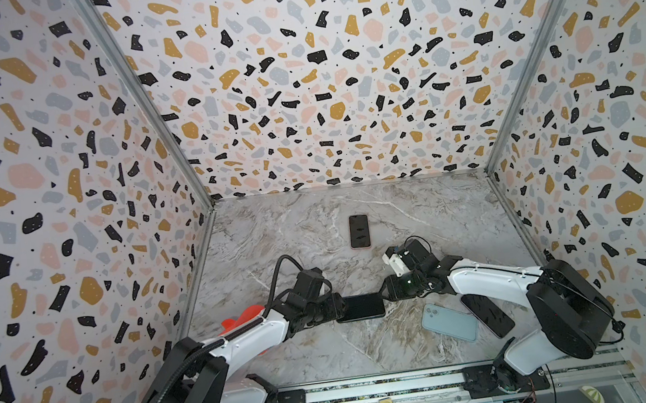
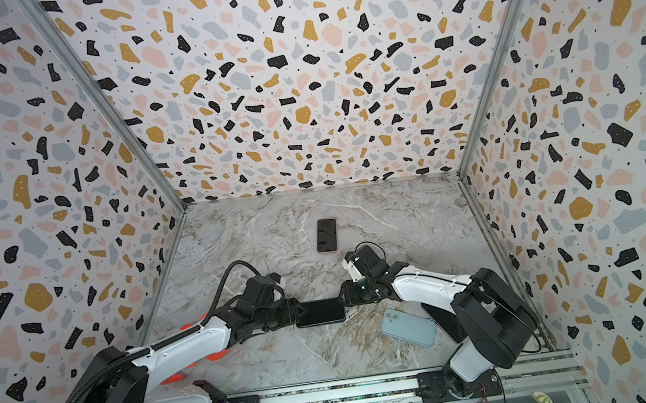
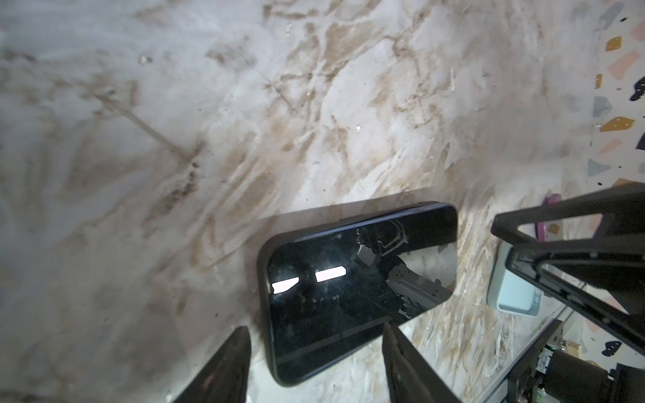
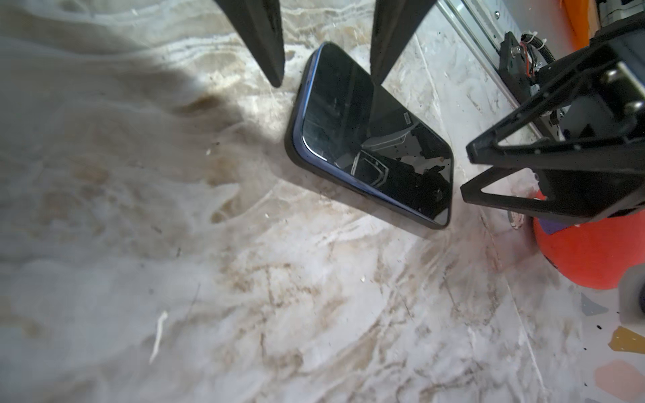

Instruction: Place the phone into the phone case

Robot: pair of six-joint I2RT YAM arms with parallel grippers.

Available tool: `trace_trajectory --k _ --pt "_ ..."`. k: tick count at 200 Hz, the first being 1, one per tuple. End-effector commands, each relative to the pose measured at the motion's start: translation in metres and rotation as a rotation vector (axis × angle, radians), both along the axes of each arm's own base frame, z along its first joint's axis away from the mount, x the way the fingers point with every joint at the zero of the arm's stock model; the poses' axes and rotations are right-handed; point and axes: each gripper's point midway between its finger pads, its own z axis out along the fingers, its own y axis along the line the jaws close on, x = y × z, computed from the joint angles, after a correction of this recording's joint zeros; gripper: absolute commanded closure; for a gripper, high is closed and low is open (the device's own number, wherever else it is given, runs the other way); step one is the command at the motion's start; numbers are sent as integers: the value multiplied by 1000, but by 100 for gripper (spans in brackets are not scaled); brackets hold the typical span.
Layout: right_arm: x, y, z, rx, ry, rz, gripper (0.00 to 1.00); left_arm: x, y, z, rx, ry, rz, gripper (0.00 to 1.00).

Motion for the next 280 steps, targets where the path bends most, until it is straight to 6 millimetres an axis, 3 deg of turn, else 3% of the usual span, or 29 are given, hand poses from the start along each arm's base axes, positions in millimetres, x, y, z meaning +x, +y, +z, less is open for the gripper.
trace_trajectory --k 1,43,112,155,205,280 --pt "15 8 7 -17 -84 66 56 -15 -6 5 -27 -3 -48 35" --pt "24 27 -3 -16 -81 161 49 -35 -10 -2 -37 30 -80 31" --pt "25 36 -22 -16 -54 225 45 -58 -21 -7 -89 62 -145 25" --pt "23 39 -34 -4 -23 251 46 -60 -24 -25 -100 103 -137 32" --pt "12 39 -37 27 4 274 52 -48 -27 -25 -82 81 -112 40" --pt "-18 24 -37 52 47 277 57 -21 -41 -33 -37 69 -107 44"
